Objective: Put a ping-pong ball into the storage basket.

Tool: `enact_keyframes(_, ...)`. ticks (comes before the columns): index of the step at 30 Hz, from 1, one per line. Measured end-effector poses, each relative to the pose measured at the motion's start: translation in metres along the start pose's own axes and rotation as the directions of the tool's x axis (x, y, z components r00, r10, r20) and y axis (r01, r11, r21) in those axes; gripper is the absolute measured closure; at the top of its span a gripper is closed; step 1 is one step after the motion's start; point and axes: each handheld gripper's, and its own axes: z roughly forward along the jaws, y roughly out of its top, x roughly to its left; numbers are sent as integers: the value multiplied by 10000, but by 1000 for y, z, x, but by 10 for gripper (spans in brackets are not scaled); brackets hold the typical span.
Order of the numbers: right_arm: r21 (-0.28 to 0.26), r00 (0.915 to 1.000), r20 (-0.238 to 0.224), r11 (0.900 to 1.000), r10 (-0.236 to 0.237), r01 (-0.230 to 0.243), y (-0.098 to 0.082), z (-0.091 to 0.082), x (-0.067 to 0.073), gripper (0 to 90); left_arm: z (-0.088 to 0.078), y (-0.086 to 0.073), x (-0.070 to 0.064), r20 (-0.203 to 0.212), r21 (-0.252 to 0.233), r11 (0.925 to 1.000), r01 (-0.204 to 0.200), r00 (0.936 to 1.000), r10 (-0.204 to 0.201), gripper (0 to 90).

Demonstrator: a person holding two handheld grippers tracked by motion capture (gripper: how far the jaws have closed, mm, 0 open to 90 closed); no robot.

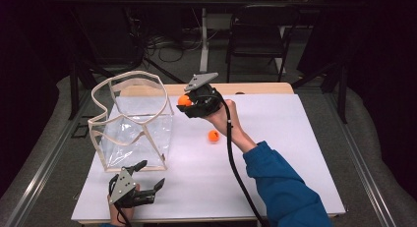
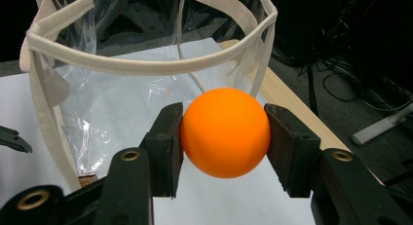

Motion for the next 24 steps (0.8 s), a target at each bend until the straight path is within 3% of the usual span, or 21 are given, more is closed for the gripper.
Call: enact_keyframes(24, -126, 9999, 61, 9999, -100, 101, 22, 4, -6, 512, 0, -1, 1, 38, 5, 10000, 15, 10000, -15, 158)
